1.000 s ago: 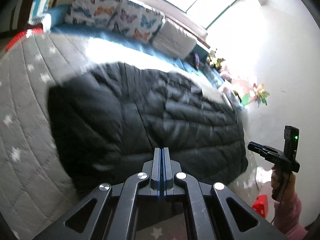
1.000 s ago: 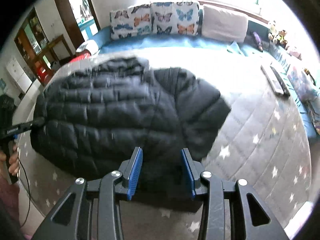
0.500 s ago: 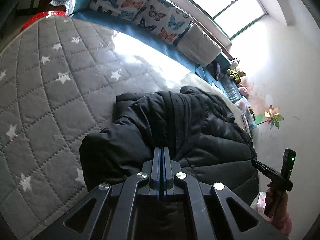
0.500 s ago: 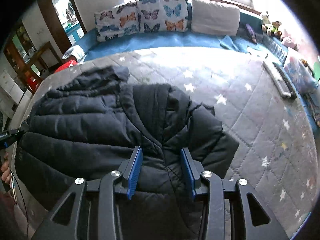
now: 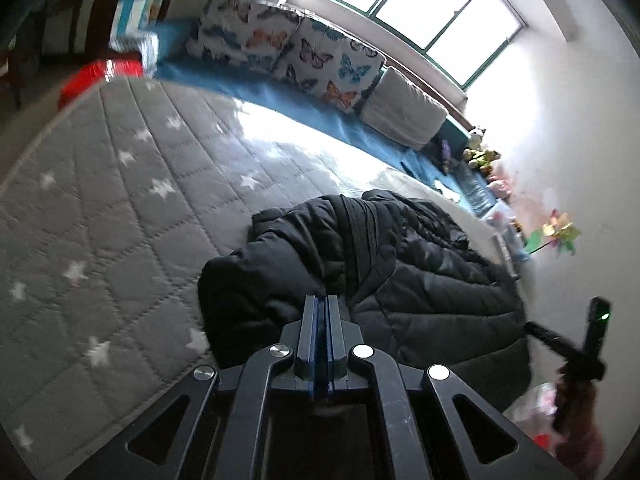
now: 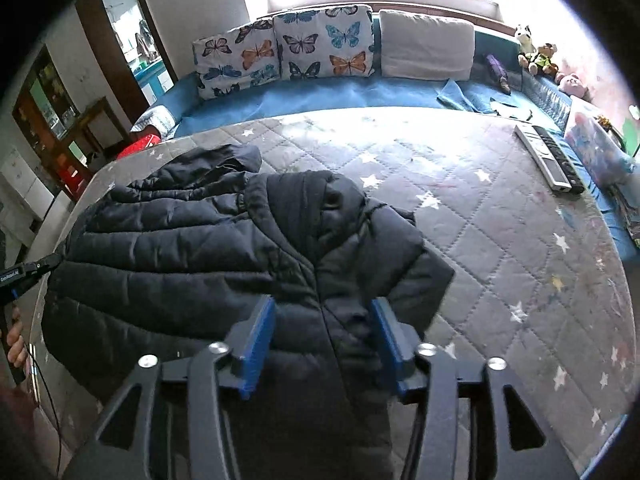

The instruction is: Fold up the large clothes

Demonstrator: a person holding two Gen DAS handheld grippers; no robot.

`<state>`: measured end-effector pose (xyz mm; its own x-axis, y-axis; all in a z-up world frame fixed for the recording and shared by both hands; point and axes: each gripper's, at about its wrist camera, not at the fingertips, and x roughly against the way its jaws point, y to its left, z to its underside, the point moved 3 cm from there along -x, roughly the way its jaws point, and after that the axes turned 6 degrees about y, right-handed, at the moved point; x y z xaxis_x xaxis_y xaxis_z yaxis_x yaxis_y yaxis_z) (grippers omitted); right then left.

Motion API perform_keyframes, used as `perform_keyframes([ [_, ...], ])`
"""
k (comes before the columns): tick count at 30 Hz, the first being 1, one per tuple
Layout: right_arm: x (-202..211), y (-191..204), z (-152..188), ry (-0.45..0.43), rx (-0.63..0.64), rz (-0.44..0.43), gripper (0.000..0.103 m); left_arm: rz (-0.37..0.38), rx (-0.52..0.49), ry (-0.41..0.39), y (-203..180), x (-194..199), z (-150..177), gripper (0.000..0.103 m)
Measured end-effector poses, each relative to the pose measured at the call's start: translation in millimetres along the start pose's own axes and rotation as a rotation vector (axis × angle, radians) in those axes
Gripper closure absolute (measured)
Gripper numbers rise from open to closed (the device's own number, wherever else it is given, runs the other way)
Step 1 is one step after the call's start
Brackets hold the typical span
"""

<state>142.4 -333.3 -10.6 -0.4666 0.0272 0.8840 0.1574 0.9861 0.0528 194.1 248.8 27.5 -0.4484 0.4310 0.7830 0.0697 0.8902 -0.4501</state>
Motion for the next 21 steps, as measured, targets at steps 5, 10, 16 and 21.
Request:
perform_keyframes([
  [5, -1, -13, 9, 0.020, -0.047, -0.024, 0.045, -0.040, -0.024, -0.011, -10, 12, 13, 0.098],
  [10, 0, -23, 18, 0.029, -0.098, -0.059, 0.037, 0.003, 0.000, 0.018, -6, 17, 22, 0.098],
  [16, -3, -29, 25, 0.051, -0.145, -0.137, 0.032, 0.077, 0.043, -0.005, -2, 30, 33, 0.020],
  [21, -10, -36, 30, 0.076, -0.179, -0.214, 0.024, 0.086, 0.023, -0.069, -6, 50, 34, 0.000],
])
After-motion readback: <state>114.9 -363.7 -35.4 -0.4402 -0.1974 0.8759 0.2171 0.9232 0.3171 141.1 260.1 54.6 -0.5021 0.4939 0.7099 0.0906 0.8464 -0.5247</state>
